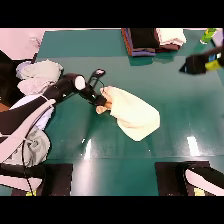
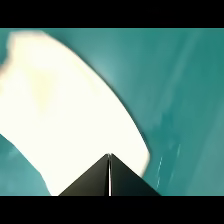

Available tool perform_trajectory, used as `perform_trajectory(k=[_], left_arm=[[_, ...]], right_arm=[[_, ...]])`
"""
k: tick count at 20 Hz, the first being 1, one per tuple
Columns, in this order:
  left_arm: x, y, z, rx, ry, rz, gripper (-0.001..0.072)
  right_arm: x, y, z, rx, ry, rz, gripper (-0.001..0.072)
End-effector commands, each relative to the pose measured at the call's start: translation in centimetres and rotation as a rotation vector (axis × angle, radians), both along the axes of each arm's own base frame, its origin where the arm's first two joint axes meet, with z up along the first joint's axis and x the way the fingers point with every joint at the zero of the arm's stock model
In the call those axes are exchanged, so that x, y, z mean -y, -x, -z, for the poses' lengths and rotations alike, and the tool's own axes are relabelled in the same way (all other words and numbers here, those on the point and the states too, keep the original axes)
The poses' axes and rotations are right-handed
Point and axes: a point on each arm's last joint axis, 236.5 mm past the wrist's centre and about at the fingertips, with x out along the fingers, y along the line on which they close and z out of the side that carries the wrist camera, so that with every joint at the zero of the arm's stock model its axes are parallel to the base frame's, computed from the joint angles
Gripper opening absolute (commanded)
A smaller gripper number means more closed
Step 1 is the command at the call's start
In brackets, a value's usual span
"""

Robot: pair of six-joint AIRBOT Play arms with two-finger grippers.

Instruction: Fold the shirts.

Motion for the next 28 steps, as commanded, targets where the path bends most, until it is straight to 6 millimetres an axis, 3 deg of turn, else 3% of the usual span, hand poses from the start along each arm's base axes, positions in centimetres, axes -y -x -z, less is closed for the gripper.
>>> perform_trajectory(k=[1, 2, 3, 4, 5, 6, 7, 11, 17, 18, 21, 23, 26, 28], left_arm=[[-3.6, -1.9, -1.7, 0.028, -0.009, -0.076, 0.0022], [-4.0, -2.0, -1.7, 0.023, -0.014, -0.081, 0.0022], [-4.2, -2.0, -1.6, 0.022, -0.019, -0.074, 0.0022], [-4.3, -2.0, -1.6, 0.025, -0.022, -0.066, 0.0022], [-4.3, -2.0, -1.6, 0.026, -0.022, -0.064, 0.0022], [-4.3, -2.0, -1.6, 0.027, -0.025, -0.064, 0.0022], [-4.3, -2.0, -1.6, 0.026, -0.025, -0.064, 0.0022], [-4.5, -1.7, -1.5, 0.015, -0.037, -0.058, 0.0022], [-4.8, -1.5, -1.3, 0.009, -0.052, -0.053, 0.0022], [-4.9, -1.5, -1.3, 0.009, -0.053, -0.053, 0.0022], [-4.9, -1.5, -1.3, 0.009, -0.054, -0.053, 0.0022], [-5.9, -2.0, -1.7, 0.042, -0.09, -0.048, 0.0022], [-9.3, -3.6, -4.8, 0.132, -0.12, -0.104, 0.0022], [-11.9, -4.8, -8.7, 0.226, -0.086, -0.176, 0.0021]], right_arm=[[2.8, 3.6, 9.1, -0.209, -0.011, 0.105, 0.0116], [3.1, 4.7, 12.5, -0.262, -0.027, 0.138, 0.0467], [3.0, 5.8, 15.5, -0.318, -0.043, 0.161, 0.056], [2.4, 6.9, 18.2, -0.374, -0.071, 0.185, 0.0542], [1.5, 7.7, 20.7, -0.418, -0.093, 0.195, 0.0473], [0.2, 8.2, 22.6, -0.447, -0.113, 0.188, 0.0426], [-1.1, 8.5, 24.0, -0.474, -0.128, 0.187, 0.0425], [-5.0, 7.6, 26.4, -0.487, -0.094, 0.13, 0.0426], [-7.6, 5.9, 27.3, -0.492, -0.076, 0.082, 0.0408], [-8.0, 5.8, 27.4, -0.493, -0.073, 0.071, 0.0288], [-8.7, 4.6, 26.8, -0.459, -0.069, 0.051, 0.0016], [-7.5, 3.8, 25.6, -0.432, -0.004, 0.022, 0.0016], [-2.9, 0.9, 20.3, -0.293, 0.162, 0.028, 0.0015], [0.4, -1.5, 13.5, -0.132, 0.195, 0.095, 0.0015]])
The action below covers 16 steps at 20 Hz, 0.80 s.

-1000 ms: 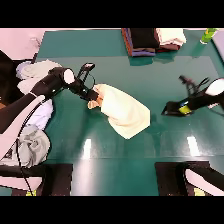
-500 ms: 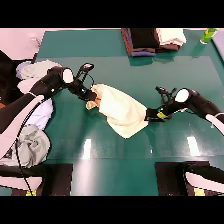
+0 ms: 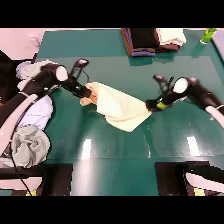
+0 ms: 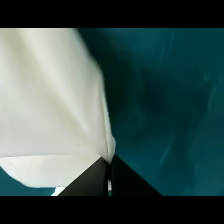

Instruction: Fold the shirts.

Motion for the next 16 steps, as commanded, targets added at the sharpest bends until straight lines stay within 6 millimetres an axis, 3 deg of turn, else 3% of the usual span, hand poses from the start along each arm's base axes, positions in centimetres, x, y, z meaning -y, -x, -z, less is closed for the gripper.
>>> perform_trajectory(k=[1, 3, 6, 10, 13, 14, 16], left_arm=[[-4.2, -2.0, -6.2, 0.175, 0.02, -0.094, 0.0022], [-5.7, -2.6, -11.8, 0.335, 0.064, -0.133, 0.0021], [-6.1, -1.7, -21.8, 0.626, 0.147, -0.145, 0.0021], [-7.6, 4.0, -36.6, 0.991, 0.258, -0.154, 0.0021], [-8.8, 9.5, -45.0, 1.19, 0.301, -0.138, 0.0021], [-9.2, 11.0, -46.9, 1.235, 0.315, -0.138, 0.0021], [-9.2, 12.7, -48.7, 1.272, 0.347, -0.133, 0.0021]], right_arm=[[5.8, -3.0, -10.2, 0.235, 0.113, 0.064, 0.0015], [8.1, -3.8, -18.1, 0.43, 0.096, 0.134, 0.0015], [9.7, -1.9, -28.8, 0.697, 0.089, 0.169, 0.0015], [9.9, 3.3, -39.7, 0.983, 0.076, 0.17, 0.0014], [10.0, 6.8, -45.8, 1.151, 0.064, 0.176, 0.0014], [10.0, 7.7, -47.3, 1.188, 0.06, 0.178, 0.0014], [10.0, 8.5, -49.1, 1.238, 0.067, 0.17, 0.0014]])
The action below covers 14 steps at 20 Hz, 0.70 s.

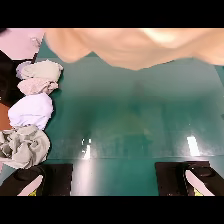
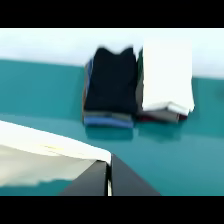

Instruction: Fold the shirts.

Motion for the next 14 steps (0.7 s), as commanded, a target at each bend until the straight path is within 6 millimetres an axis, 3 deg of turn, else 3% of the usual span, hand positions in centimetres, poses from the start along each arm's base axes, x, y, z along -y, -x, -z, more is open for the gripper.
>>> perform_trajectory(k=[1, 6, 9, 11, 12, 14], left_arm=[[-0.9, 4.5, -5.6, 0.145, 0.035, 0.008, 0.0021], [-1.2, 9.3, -11.2, 0.262, 0.084, 0.045, 0.0022], [-1.1, 12.0, -12.9, 0.281, 0.091, 0.072, 0.0022], [-1.0, 11.8, -12.1, 0.246, 0.077, 0.076, 0.0021], [-0.8, 10.6, -10.7, 0.189, 0.054, 0.071, 0.0021], [0.0, 6.3, -5.8, 0.003, -0.012, 0.059, 0.0021]], right_arm=[[0.2, 2.6, -4.5, 0.12, 0.028, 0.002, 0.0014], [0.2, 2.8, -7.0, 0.141, 0.05, -0.002, 0.0014], [0.2, 2.2, -6.9, 0.135, 0.057, -0.003, 0.0013], [0.2, 1.1, -5.8, 0.118, 0.054, -0.003, 0.0013], [0.2, 0.3, -4.9, 0.101, 0.052, -0.004, 0.0013], [0.0, -2.0, -2.9, 0.045, 0.03, -0.008, 0.0012]])
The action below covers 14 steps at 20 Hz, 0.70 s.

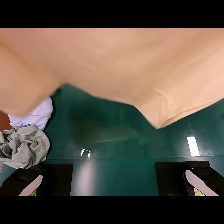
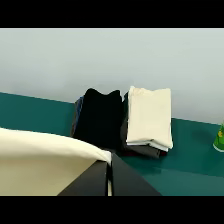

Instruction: Fold the shirts.

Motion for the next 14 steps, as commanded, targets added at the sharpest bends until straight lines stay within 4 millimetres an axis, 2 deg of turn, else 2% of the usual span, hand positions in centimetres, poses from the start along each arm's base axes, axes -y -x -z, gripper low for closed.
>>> perform_trajectory(k=[1, 3, 5, 6, 7, 9, 10, 12, 14], left_arm=[[1.2, -5.3, 7.3, -0.282, -0.105, -0.002, 0.0021], [2.4, -10.7, 15.0, -0.54, -0.185, 0.004, 0.0021], [3.6, -16.4, 23.7, -0.771, -0.245, 0.005, 0.0021], [4.1, -18.9, 28.0, -0.86, -0.261, 0.006, 0.0022], [4.4, -21.3, 32.7, -0.947, -0.278, -0.003, 0.0021], [4.6, -24.7, 40.7, -1.07, -0.317, -0.021, 0.0021], [4.3, -26.0, 44.2, -1.124, -0.335, -0.037, 0.0022], [4.0, -27.2, 49.4, -1.219, -0.331, -0.053, 0.0022], [4.0, -27.4, 52.1, -1.271, -0.344, -0.052, 0.0022]], right_arm=[[-0.6, -3.5, 2.8, -0.081, -0.025, -0.016, 0.0012], [-1.6, -6.8, 6.2, -0.21, -0.044, -0.051, 0.0012], [-2.2, -10.8, 11.4, -0.378, -0.072, -0.059, 0.0012], [-2.3, -12.7, 14.9, -0.471, -0.076, -0.056, 0.0012], [-2.4, -14.5, 19.2, -0.583, -0.076, -0.052, 0.0012], [-2.8, -17.2, 27.4, -0.77, -0.072, -0.052, 0.0013], [-3.0, -18.4, 30.7, -0.825, -0.071, -0.051, 0.0013], [-3.6, -20.5, 35.8, -0.891, -0.083, -0.054, 0.0015], [-5.0, -21.7, 39.2, -0.931, -0.074, -0.071, 0.0016]])
